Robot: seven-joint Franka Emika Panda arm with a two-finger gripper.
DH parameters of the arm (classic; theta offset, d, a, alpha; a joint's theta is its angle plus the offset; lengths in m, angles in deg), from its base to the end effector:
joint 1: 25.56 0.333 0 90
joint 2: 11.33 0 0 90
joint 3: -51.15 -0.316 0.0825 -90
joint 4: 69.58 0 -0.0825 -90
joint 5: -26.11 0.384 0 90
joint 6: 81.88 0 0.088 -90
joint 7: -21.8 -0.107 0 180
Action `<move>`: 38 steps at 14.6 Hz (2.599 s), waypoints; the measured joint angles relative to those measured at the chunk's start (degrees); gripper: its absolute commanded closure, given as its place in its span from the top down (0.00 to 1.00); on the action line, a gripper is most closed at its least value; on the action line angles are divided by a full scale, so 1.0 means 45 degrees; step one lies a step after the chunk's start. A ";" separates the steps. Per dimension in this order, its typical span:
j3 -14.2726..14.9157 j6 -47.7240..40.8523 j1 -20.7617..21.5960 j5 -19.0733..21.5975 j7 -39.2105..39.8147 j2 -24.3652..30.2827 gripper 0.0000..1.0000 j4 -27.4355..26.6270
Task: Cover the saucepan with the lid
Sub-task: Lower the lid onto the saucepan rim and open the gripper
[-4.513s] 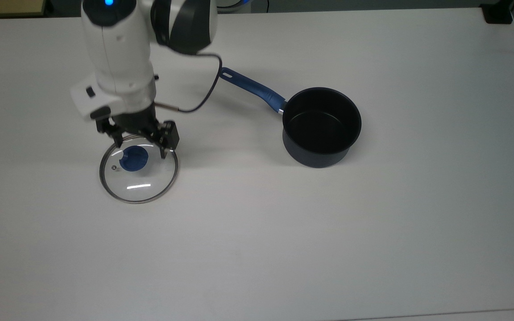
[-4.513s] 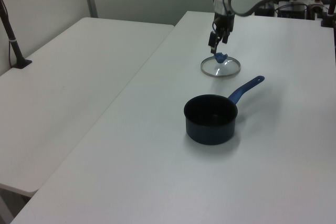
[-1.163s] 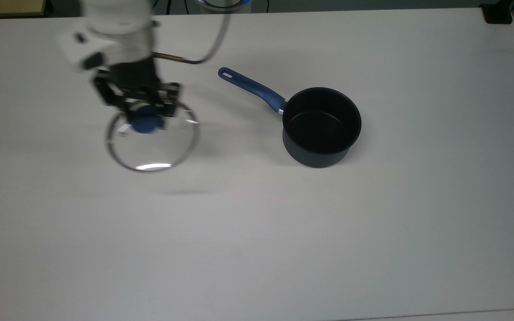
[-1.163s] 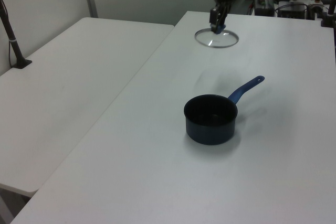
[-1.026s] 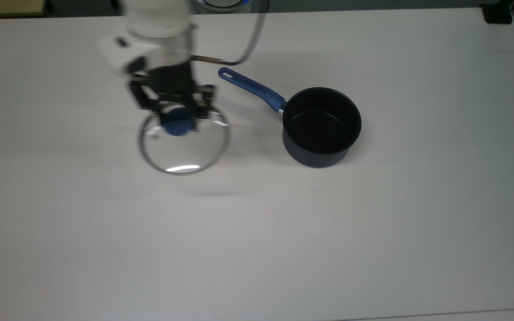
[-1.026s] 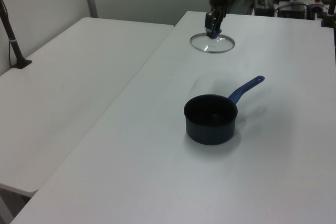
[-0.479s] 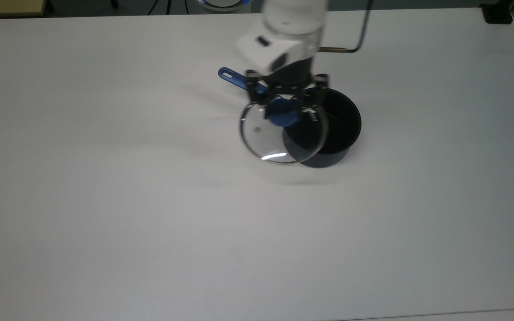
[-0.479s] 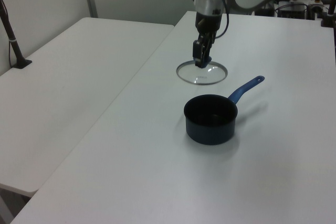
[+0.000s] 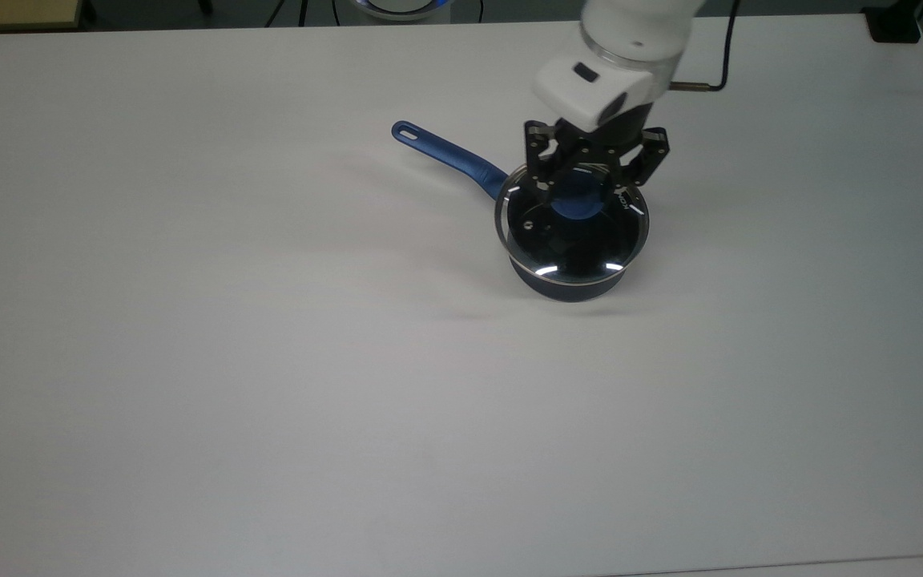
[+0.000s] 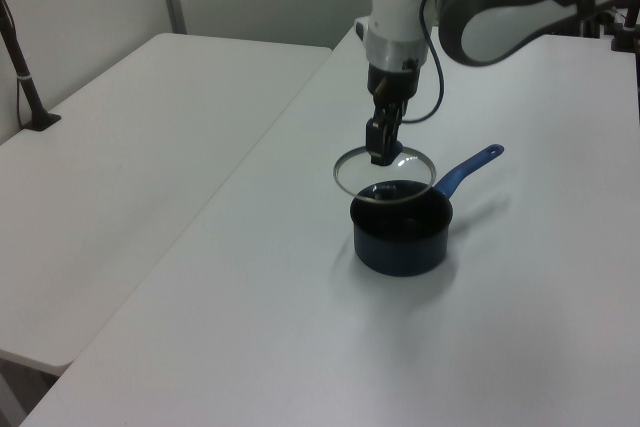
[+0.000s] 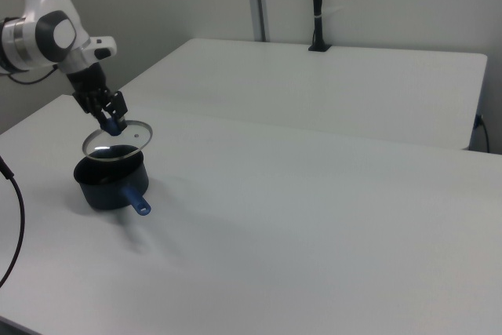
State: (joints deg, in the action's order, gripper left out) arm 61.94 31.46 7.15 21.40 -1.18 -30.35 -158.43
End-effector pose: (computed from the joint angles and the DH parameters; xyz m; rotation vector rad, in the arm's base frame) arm 0.6167 0.2589 0.4713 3.0447 0.0357 0.2222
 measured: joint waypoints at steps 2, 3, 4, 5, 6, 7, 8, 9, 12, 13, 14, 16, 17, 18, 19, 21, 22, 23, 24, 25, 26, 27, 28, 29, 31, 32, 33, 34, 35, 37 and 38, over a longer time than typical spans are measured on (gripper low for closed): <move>-0.0142 0.0000 0.0139 -0.0217 -0.0221 -0.0182 0.33 -0.0011; -0.0257 0.0000 0.0163 -0.0348 -0.0335 -0.0261 0.33 -0.0011; -0.0353 0.0000 0.0169 -0.0457 -0.0475 -0.0327 0.33 -0.0013; -0.0415 0.0000 0.0170 -0.0532 -0.0538 -0.0382 0.33 -0.0019; -0.0437 0.0000 0.0173 -0.0556 -0.0552 -0.0434 0.33 -0.0030; -0.0443 0.0000 0.0173 -0.0558 -0.0552 -0.0495 0.33 -0.0039; -0.0460 0.0000 0.0173 -0.0558 -0.0552 -0.0554 0.33 -0.0045; -0.0511 0.0000 0.0174 -0.0559 -0.0561 -0.0636 0.33 -0.0050; -0.0581 0.0000 0.0174 -0.0599 -0.0574 -0.0669 0.33 -0.0138; -0.0600 0.0000 0.0175 -0.0641 -0.0574 -0.0667 0.33 -0.0142; -0.0632 0.0000 0.0176 -0.0694 -0.0574 -0.0663 0.33 -0.0146; -0.0701 0.0000 0.0177 -0.0715 -0.0574 -0.0654 0.33 -0.0164; -0.0731 0.0000 0.0178 -0.0715 -0.0574 -0.0647 0.33 -0.0182; -0.0753 0.0000 0.0178 -0.0715 -0.0574 -0.0627 0.33 -0.0221; -0.0774 0.0000 0.0180 -0.0714 -0.0574 -0.0586 0.33 -0.0285; -0.0800 0.0000 0.0187 -0.0714 -0.0574 -0.0485 0.33 -0.0429; -0.0800 0.0000 0.0188 -0.0714 -0.0574 -0.0462 0.33 -0.0466; -0.0800 0.0000 0.0188 -0.0714 -0.0573 -0.0441 0.33 -0.0500; -0.0801 0.0000 0.0188 -0.0714 -0.0572 -0.0416 0.33 -0.0537; -0.0801 0.0000 0.0187 -0.0714 -0.0571 -0.0380 0.33 -0.0586; -0.0801 0.0000 0.0186 -0.0714 -0.0570 -0.0341 0.33 -0.0642; -0.0801 0.0000 0.0178 -0.0714 -0.0555 -0.0308 0.33 -0.0694; -0.0801 0.0000 0.0158 -0.0713 -0.0537 -0.0278 0.33 -0.0754; -0.0800 -0.0002 0.0125 -0.0714 -0.0504 -0.0254 0.33 -0.0831; -0.0766 -0.0093 0.0024 -0.0823 -0.0447 -0.0232 0.33 -0.1006; -0.0766 -0.0105 -0.0013 -0.0840 -0.0411 -0.0205 0.33 -0.1049; -0.0767 -0.0105 -0.0032 -0.0840 -0.0390 -0.0186 0.33 -0.1075; -0.0767 -0.0105 -0.0037 -0.0840 -0.0374 -0.0181 0.33 -0.1082; -0.0767 -0.0105 -0.0042 -0.0840 -0.0358 -0.0178 0.33 -0.1086; -0.0767 -0.0105 -0.0060 -0.0840 -0.0317 -0.0168 0.66 -0.1101; -0.0767 -0.0105 -0.0066 -0.0840 -0.0283 -0.0159 1.00 -0.1114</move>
State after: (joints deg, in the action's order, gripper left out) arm 58.49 30.98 6.86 17.62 -2.45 -31.07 -163.45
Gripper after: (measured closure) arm 0.401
